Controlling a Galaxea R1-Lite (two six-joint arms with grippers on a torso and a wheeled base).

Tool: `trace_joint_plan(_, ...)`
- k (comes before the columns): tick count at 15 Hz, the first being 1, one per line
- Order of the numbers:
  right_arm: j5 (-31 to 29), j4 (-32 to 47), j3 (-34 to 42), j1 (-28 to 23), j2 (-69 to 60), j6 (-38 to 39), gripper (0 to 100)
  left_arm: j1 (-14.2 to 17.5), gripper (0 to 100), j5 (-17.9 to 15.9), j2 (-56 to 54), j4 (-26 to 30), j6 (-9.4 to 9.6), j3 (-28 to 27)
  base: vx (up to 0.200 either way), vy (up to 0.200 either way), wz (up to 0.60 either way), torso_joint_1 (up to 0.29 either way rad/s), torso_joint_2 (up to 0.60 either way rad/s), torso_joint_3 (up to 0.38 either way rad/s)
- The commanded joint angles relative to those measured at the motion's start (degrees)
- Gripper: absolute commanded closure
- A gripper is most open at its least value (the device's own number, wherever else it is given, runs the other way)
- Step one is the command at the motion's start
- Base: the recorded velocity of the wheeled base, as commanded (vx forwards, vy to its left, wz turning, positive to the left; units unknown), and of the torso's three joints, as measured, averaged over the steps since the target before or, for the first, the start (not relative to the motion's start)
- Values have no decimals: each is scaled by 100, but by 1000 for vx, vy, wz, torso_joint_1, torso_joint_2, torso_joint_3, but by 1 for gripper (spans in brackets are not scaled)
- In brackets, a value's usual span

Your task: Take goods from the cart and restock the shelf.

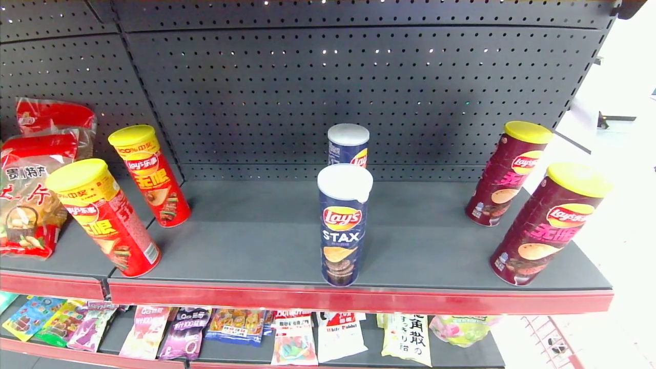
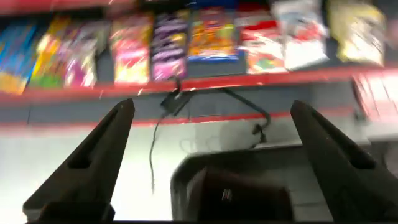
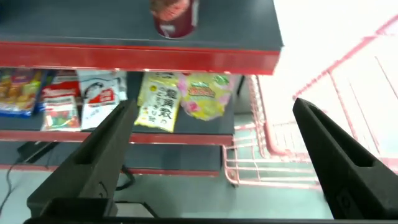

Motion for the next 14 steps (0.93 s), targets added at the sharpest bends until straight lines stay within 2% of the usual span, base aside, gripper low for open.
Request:
trace_joint_plan(1, 68, 63, 250, -577, -162, -37, 0, 708, 0, 63, -883, -554, -381, 803, 0, 0, 0, 0, 0, 0)
trace_joint_plan(2, 112, 54, 391, -551, -364, -46, 0, 708, 0, -24, -883, -1125, -381, 1093, 0, 0, 0, 0, 0, 0)
trace_joint_plan(3, 297, 37, 901, -445, -1173, -81, 0, 708, 0, -262, -883, -3032, -276, 2121, 0, 0, 0, 0, 0, 0)
trace_joint_plan(4, 358, -157, 1103, -419, -1278, -107, 0, 682, 0, -473, -883, -3990, -135, 2543, 0, 0, 0, 0, 0, 0)
trace_joint_plan(6, 367, -825, 1410, -419, -1278, -195, 0, 673, 0, -587, -883, -4025, 5, 2578, 0, 0, 0, 0, 0, 0)
trace_joint_plan(8, 68, -2398, 2210, -419, -1278, 51, 0, 673, 0, -42, -883, -4060, 67, 2622, 0, 0, 0, 0, 0, 0)
trace_joint_plan(9, 77, -2284, 2210, -410, -1278, 60, 0, 673, 0, 125, -892, -4078, 67, 2631, 0, 0, 0, 0, 0, 0)
trace_joint_plan(10, 77, -2284, 2210, -410, -1278, 60, 0, 673, 0, 125, -892, -4078, 67, 2631, 0, 0, 0, 0, 0, 0)
trace_joint_plan(11, 314, -2213, 2193, 161, -1305, 227, 0, 673, 0, 116, -883, -4465, 67, 2807, 0, 0, 0, 0, 0, 0)
trace_joint_plan(12, 314, -2222, 2193, 812, -1401, 279, 0, 673, 0, -148, -883, -4658, 67, 2895, 0, 0, 0, 0, 0, 0)
trace_joint_plan(13, 323, -2213, 2193, 741, -1375, 271, 0, 673, 0, -543, -883, -4702, 76, 2912, 0, 0, 0, 0, 0, 0)
trace_joint_plan(14, 314, -2213, 2193, 741, -1384, 279, 0, 673, 0, -754, -883, -4702, 137, 2921, 0, 0, 0, 0, 0, 0)
